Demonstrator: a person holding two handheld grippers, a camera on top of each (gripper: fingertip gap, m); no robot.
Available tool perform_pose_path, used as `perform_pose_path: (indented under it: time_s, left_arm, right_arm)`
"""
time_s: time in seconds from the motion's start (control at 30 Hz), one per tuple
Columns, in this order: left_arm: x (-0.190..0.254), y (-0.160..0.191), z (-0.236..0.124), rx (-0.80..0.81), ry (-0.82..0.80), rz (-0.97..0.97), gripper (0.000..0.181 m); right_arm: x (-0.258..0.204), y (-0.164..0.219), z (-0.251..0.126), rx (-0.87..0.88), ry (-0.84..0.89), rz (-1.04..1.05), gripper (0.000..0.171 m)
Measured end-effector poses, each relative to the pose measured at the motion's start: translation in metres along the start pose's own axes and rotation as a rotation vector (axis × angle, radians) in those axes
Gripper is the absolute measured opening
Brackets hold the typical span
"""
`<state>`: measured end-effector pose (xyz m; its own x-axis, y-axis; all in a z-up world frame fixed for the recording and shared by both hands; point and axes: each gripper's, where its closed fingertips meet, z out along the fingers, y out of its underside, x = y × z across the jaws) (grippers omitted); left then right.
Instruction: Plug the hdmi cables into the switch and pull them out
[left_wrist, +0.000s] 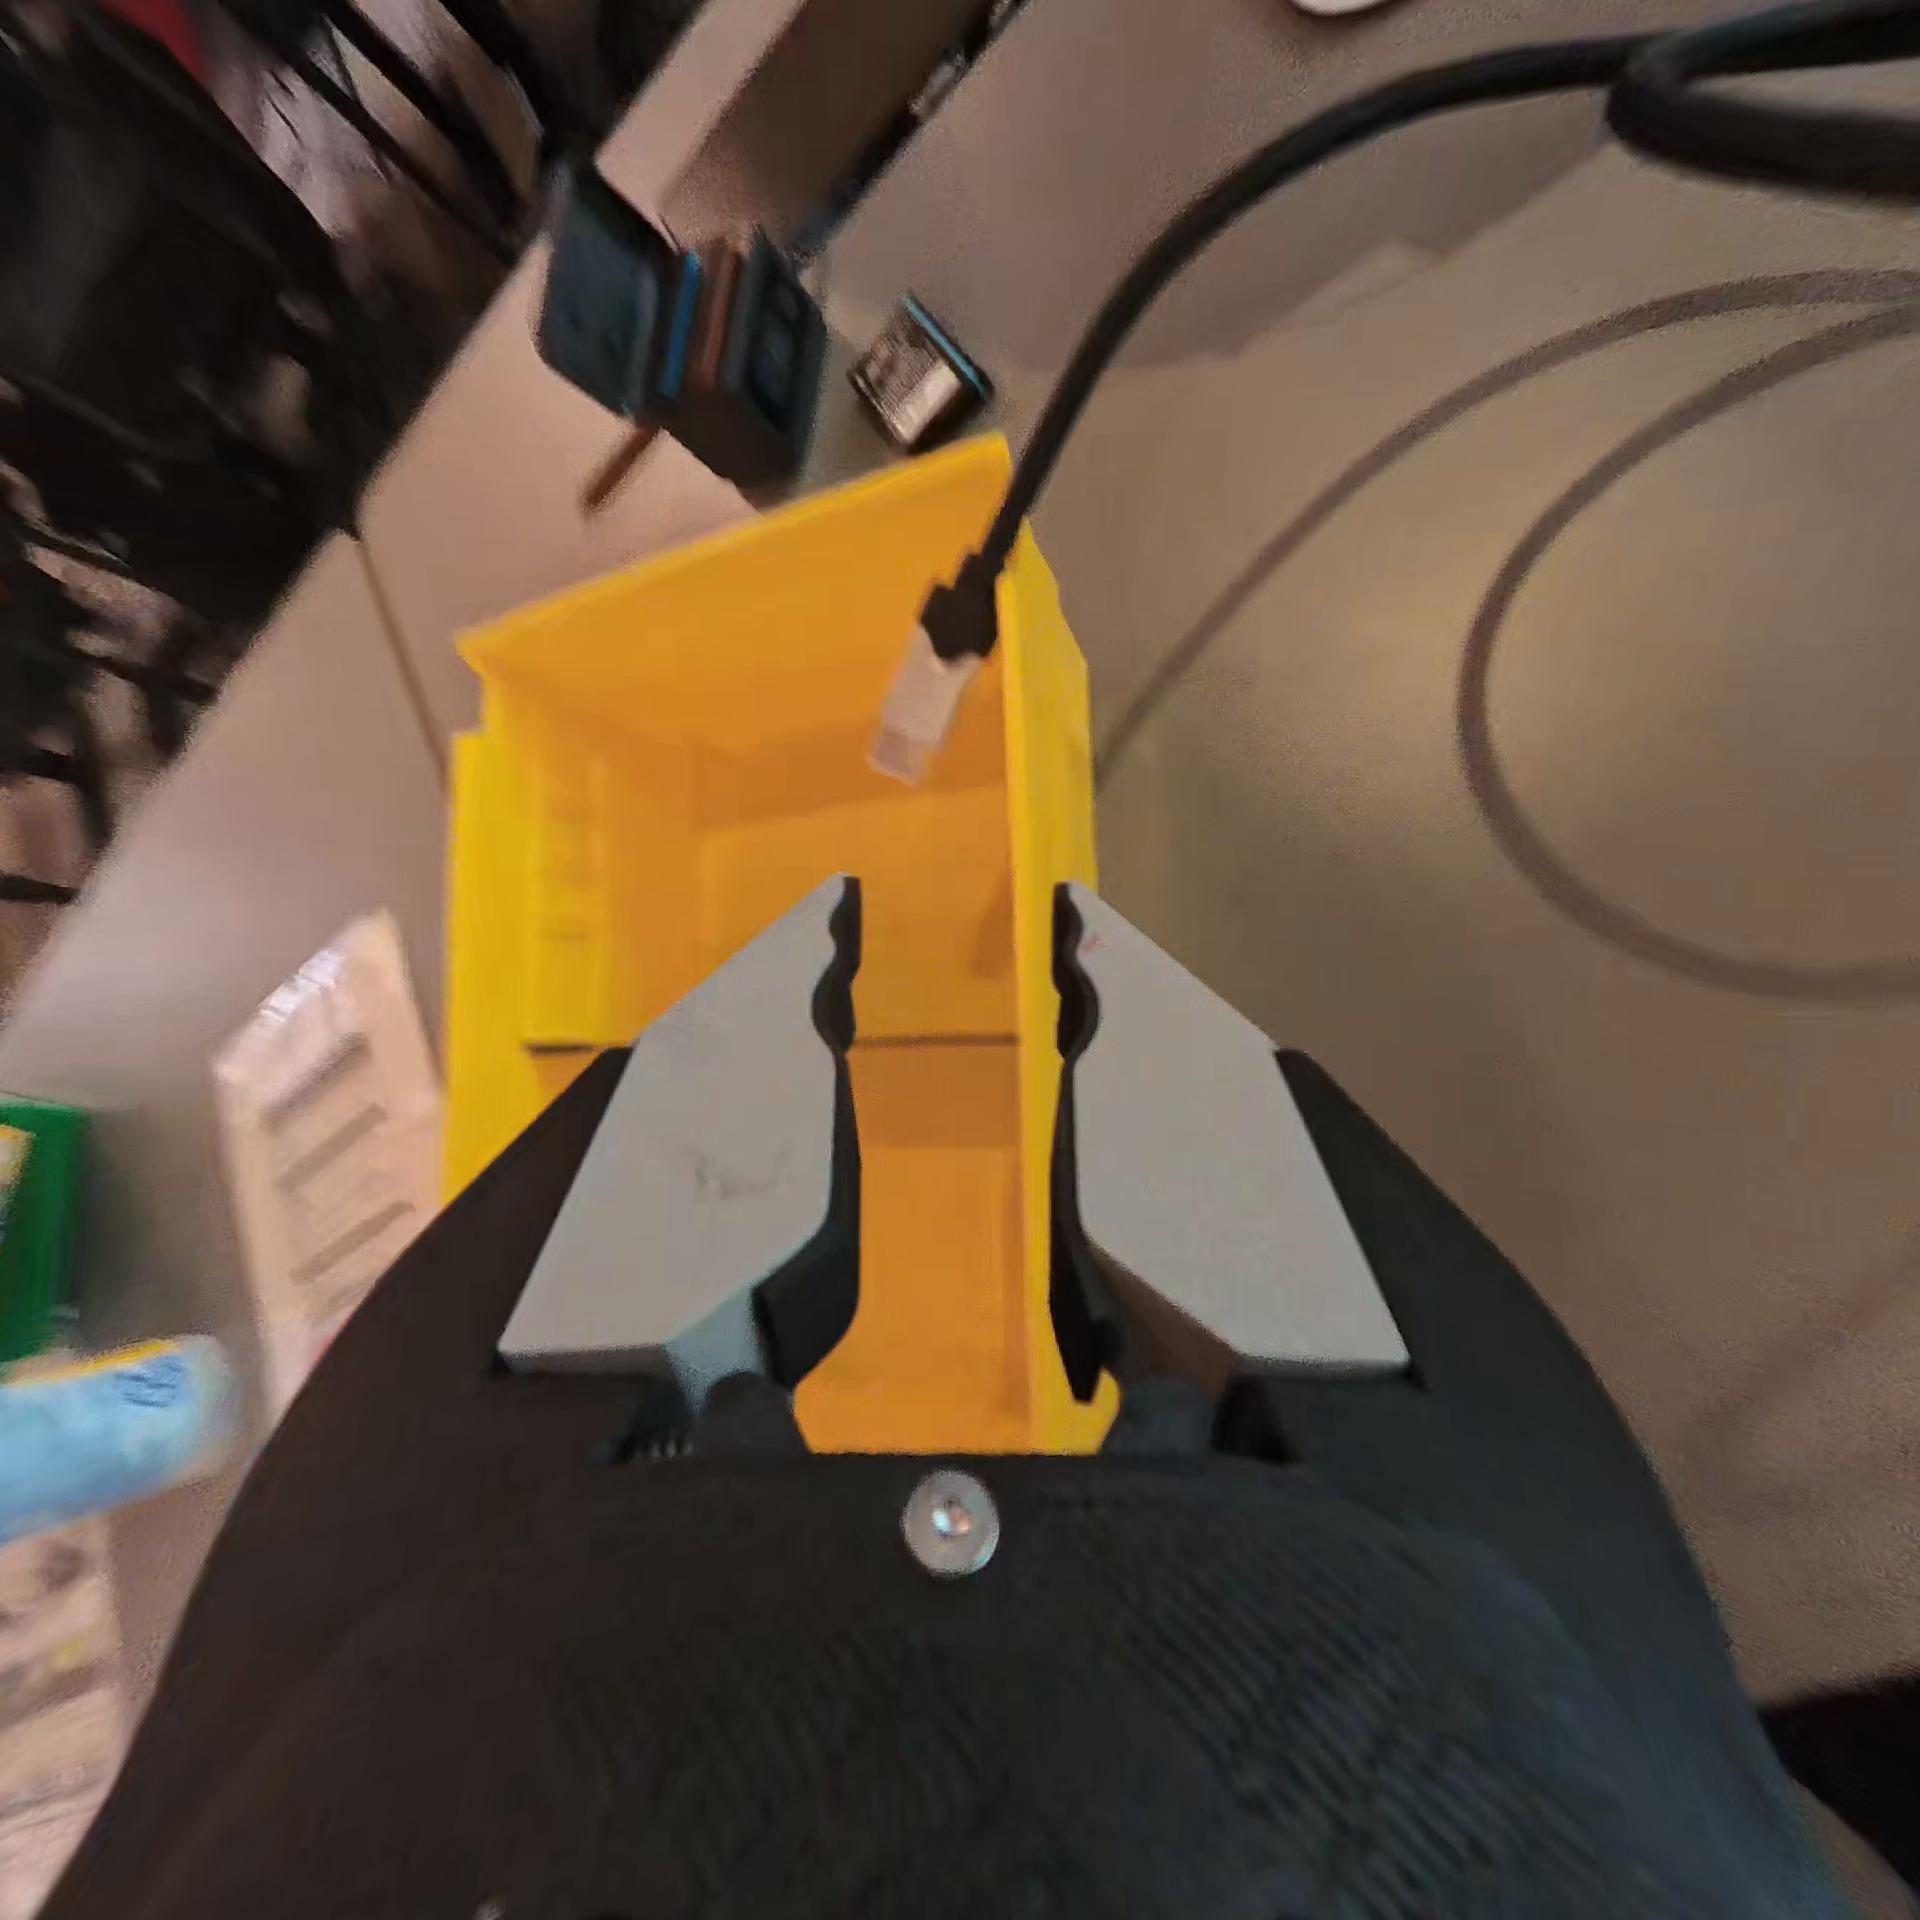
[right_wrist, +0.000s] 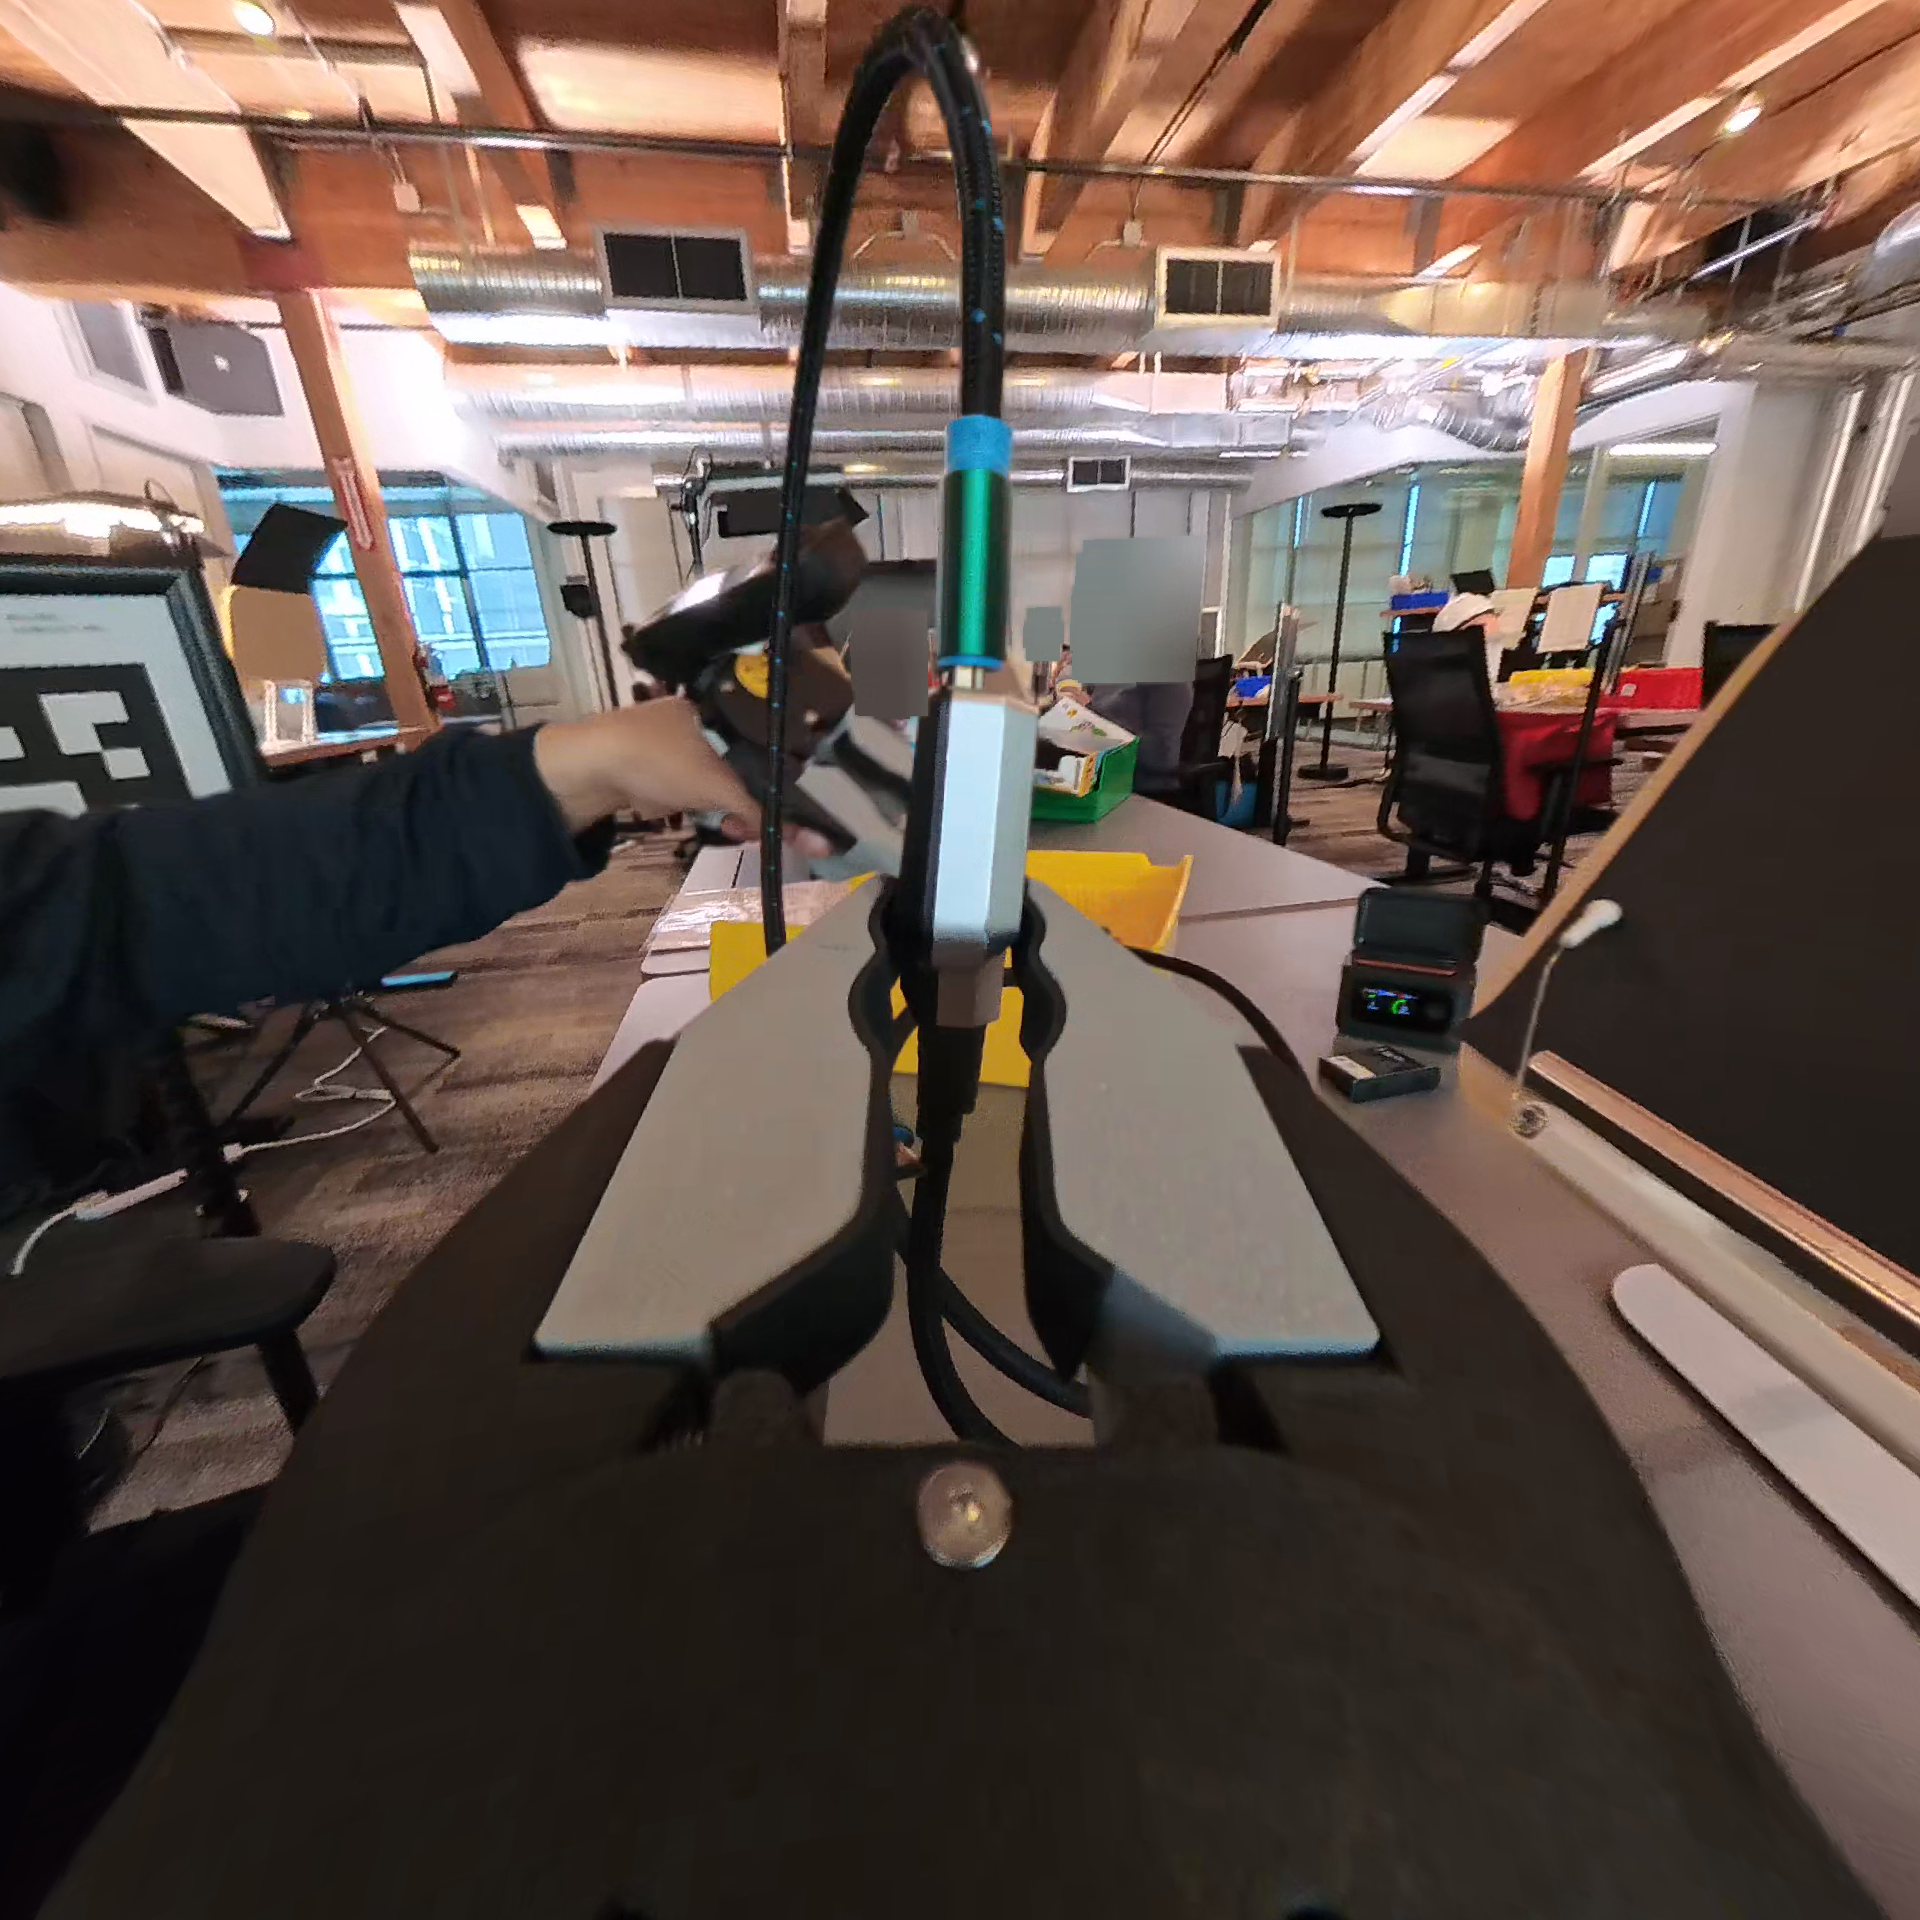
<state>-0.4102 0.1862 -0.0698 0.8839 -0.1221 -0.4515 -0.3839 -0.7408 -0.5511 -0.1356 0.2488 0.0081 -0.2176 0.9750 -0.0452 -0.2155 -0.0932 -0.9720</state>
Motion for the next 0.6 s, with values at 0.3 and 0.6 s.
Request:
perform_pose_path:
  time_s: [0.3, 0.6]
  left_arm:
    - [-0.021, -0.036, 0.049, -0.106, 0.424, -0.130, 0.047]
    - [0.002, -0.012, 0.076, -0.175, 0.809, -0.289, 0.017]
  right_arm:
    - [0.003, 0.008, 0.001, -0.023, -0.010, 0.020, 0.018]
    - [0.007, 0.010, 0.001, -0.029, -0.015, 0.040, 0.018]
